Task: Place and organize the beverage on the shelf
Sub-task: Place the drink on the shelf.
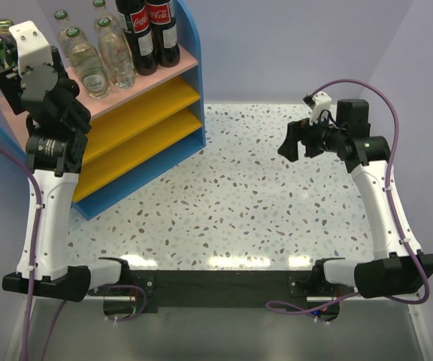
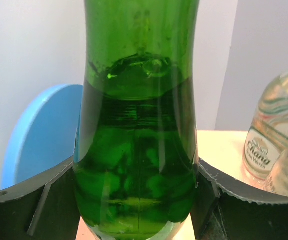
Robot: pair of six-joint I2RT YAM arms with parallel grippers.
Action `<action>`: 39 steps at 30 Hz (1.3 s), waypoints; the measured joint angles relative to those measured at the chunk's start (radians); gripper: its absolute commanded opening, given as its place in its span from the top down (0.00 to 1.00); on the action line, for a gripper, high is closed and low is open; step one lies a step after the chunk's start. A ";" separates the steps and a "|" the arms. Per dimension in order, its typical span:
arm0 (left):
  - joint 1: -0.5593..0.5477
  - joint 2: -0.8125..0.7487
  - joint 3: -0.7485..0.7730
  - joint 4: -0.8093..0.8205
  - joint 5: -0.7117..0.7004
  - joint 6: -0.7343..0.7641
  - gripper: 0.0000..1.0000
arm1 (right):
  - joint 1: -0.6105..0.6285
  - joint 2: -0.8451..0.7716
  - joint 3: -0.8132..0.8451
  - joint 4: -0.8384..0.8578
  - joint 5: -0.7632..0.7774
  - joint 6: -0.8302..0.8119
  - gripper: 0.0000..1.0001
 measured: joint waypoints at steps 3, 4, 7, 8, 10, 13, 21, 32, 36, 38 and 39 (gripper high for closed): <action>0.037 -0.002 -0.039 -0.031 0.052 -0.049 1.00 | 0.000 0.000 0.000 -0.003 0.000 0.000 0.04; 0.050 -0.002 -0.051 -0.040 0.069 -0.064 1.00 | -0.001 0.000 0.000 -0.003 0.000 0.000 0.04; 0.084 -0.004 -0.085 -0.066 0.110 -0.103 1.00 | -0.002 0.000 0.000 -0.004 0.001 -0.001 0.04; 0.093 -0.004 -0.091 -0.075 0.121 -0.111 1.00 | -0.003 0.000 0.000 -0.005 0.001 -0.001 0.04; 0.107 -0.004 -0.101 -0.084 0.141 -0.130 1.00 | -0.003 0.000 0.000 -0.008 0.001 -0.001 0.04; 0.117 -0.005 -0.108 -0.085 0.161 -0.150 1.00 | -0.003 0.000 0.000 -0.013 0.001 -0.001 0.04; 0.149 -0.021 -0.132 -0.095 0.188 -0.193 1.00 | -0.005 0.005 0.000 -0.019 0.004 -0.007 0.04; 0.160 -0.042 -0.154 -0.110 0.188 -0.238 0.87 | -0.005 0.015 0.000 -0.026 0.004 -0.008 0.04; 0.167 -0.043 -0.155 -0.111 0.190 -0.253 0.75 | -0.005 0.015 0.000 -0.028 0.004 -0.009 0.04; 0.168 -0.043 -0.156 -0.111 0.191 -0.256 0.66 | -0.005 0.015 0.000 -0.029 0.004 -0.010 0.04; 0.169 -0.043 -0.156 -0.111 0.192 -0.258 0.64 | -0.005 0.015 0.000 -0.030 0.004 -0.010 0.04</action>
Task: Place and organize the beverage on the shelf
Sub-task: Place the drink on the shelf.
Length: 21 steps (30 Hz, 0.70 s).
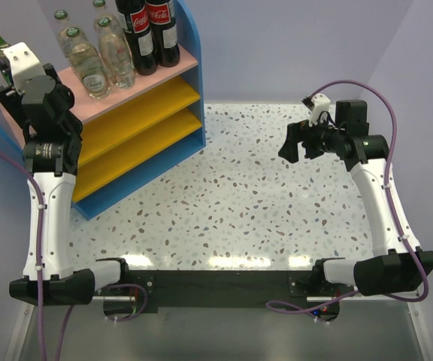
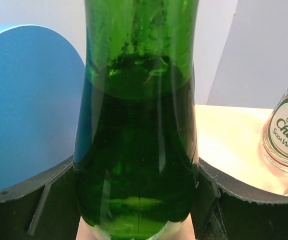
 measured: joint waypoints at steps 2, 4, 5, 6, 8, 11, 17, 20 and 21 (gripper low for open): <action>0.003 0.000 0.000 0.000 0.007 -0.003 0.58 | -0.001 0.000 0.000 0.000 0.000 0.000 0.04; 0.006 0.000 0.000 0.000 0.013 -0.005 0.51 | -0.001 0.000 0.000 -0.002 0.000 -0.001 0.04; 0.008 0.000 0.000 -0.001 0.015 -0.005 0.49 | -0.001 0.000 0.000 -0.002 0.000 -0.001 0.04; 0.010 0.000 0.000 -0.001 0.018 -0.006 0.46 | -0.001 0.000 0.000 -0.003 0.000 -0.002 0.04; 0.012 0.000 0.000 -0.001 0.025 -0.008 0.40 | -0.001 0.000 0.000 -0.003 0.000 -0.002 0.04; 0.018 0.000 0.000 -0.002 0.035 -0.015 0.32 | -0.001 0.000 0.000 -0.003 0.000 -0.002 0.04; 0.025 0.000 0.000 -0.003 0.050 -0.029 0.18 | -0.003 0.000 0.000 -0.004 0.000 -0.002 0.04; 0.026 0.000 0.000 0.014 0.059 -0.030 0.14 | -0.006 0.000 0.000 -0.003 0.000 -0.003 0.04; 0.027 -0.001 0.000 0.020 0.062 -0.030 0.12 | -0.006 0.000 0.000 -0.003 0.000 -0.004 0.04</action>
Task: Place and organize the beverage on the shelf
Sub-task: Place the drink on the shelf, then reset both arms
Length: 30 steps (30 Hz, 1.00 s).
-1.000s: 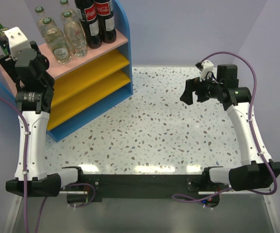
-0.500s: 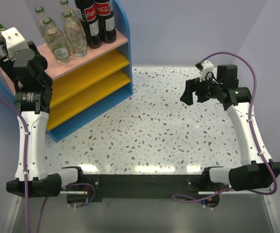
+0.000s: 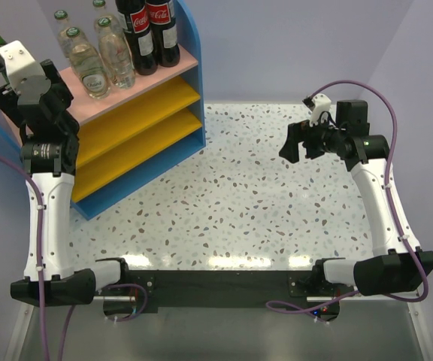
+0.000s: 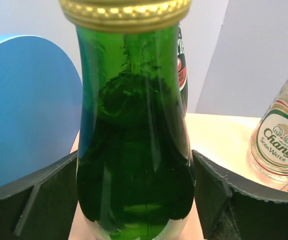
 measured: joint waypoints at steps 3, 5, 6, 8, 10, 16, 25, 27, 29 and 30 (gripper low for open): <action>0.002 0.000 0.002 0.008 0.006 0.000 0.08 | 0.000 0.000 0.000 0.000 0.000 -0.002 0.04; 0.004 0.000 0.004 0.010 0.010 0.000 0.05 | 0.000 0.000 0.000 0.000 0.000 -0.002 0.04; 0.004 0.000 0.008 0.010 0.013 0.000 0.04 | 0.000 0.000 0.000 0.000 0.000 -0.002 0.04; 0.004 0.000 0.018 0.009 0.020 0.000 0.01 | 0.000 0.000 0.000 0.000 0.000 -0.002 0.04; 0.004 0.000 0.038 0.008 0.029 -0.001 0.00 | 0.000 0.000 0.000 0.000 0.000 -0.002 0.04; 0.004 -0.008 0.119 0.004 0.086 -0.021 0.00 | 0.000 0.000 0.000 0.000 0.000 -0.005 0.04; 0.004 -0.045 0.220 -0.061 0.173 -0.045 0.00 | 0.000 0.000 0.001 -0.001 -0.001 -0.012 0.04; 0.004 -0.045 0.268 -0.084 0.192 -0.045 0.00 | 0.000 0.000 0.002 -0.001 -0.001 -0.013 0.04; 0.004 -0.050 0.307 -0.105 0.215 -0.045 0.00 | 0.000 0.000 0.006 -0.004 -0.001 -0.017 0.04; 0.004 -0.058 0.319 -0.109 0.227 -0.046 0.00 | 0.000 0.000 0.009 -0.004 -0.001 -0.021 0.03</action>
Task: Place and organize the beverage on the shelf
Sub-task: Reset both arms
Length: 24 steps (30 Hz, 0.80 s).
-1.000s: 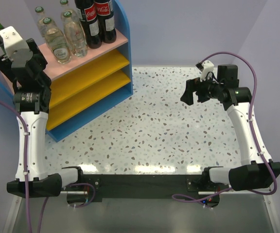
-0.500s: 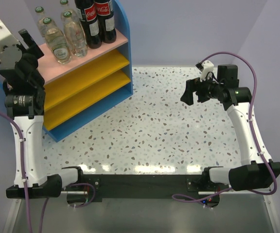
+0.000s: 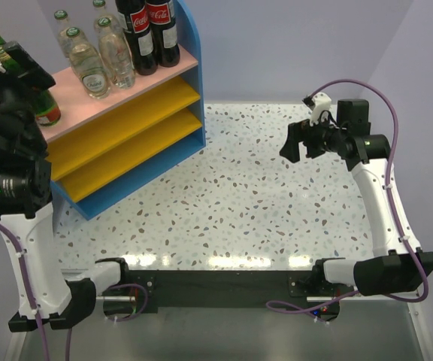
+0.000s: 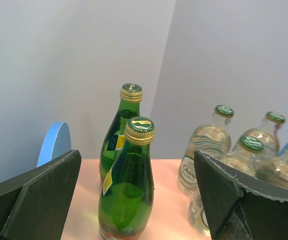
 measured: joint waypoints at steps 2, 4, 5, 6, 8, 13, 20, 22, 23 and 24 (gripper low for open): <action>0.000 -0.027 0.002 -0.013 0.029 -0.004 0.00 | 0.000 -0.002 0.008 -0.002 0.000 -0.008 0.03; 0.000 -0.068 -0.003 -0.034 0.074 -0.008 0.00 | -0.001 -0.006 0.015 -0.003 0.002 -0.019 0.01; 0.000 -0.094 -0.014 -0.039 0.098 -0.010 0.00 | -0.001 -0.008 0.019 -0.005 0.006 -0.024 0.01; 0.000 -0.122 -0.027 -0.044 0.127 -0.016 0.00 | 0.000 -0.011 0.028 -0.009 0.015 -0.030 0.01; 0.000 -0.179 -0.060 -0.052 0.200 -0.029 0.00 | -0.001 -0.016 0.048 -0.011 0.031 -0.041 0.01; 0.002 -0.336 -0.177 -0.043 0.470 -0.066 0.00 | -0.001 -0.043 0.071 -0.001 0.076 -0.039 0.01; 0.003 -0.487 -0.575 0.034 0.896 -0.111 0.00 | -0.001 -0.134 0.013 0.072 0.242 0.077 0.01; 0.003 -0.518 -0.687 0.026 0.971 -0.115 0.00 | -0.001 -0.153 0.001 0.089 0.323 0.116 0.01; 0.003 -0.538 -0.738 0.028 1.000 -0.115 0.00 | -0.001 -0.158 -0.004 0.101 0.370 0.133 0.01; 0.003 -0.559 -0.787 0.027 1.023 -0.119 0.00 | -0.001 -0.160 -0.008 0.113 0.415 0.145 0.01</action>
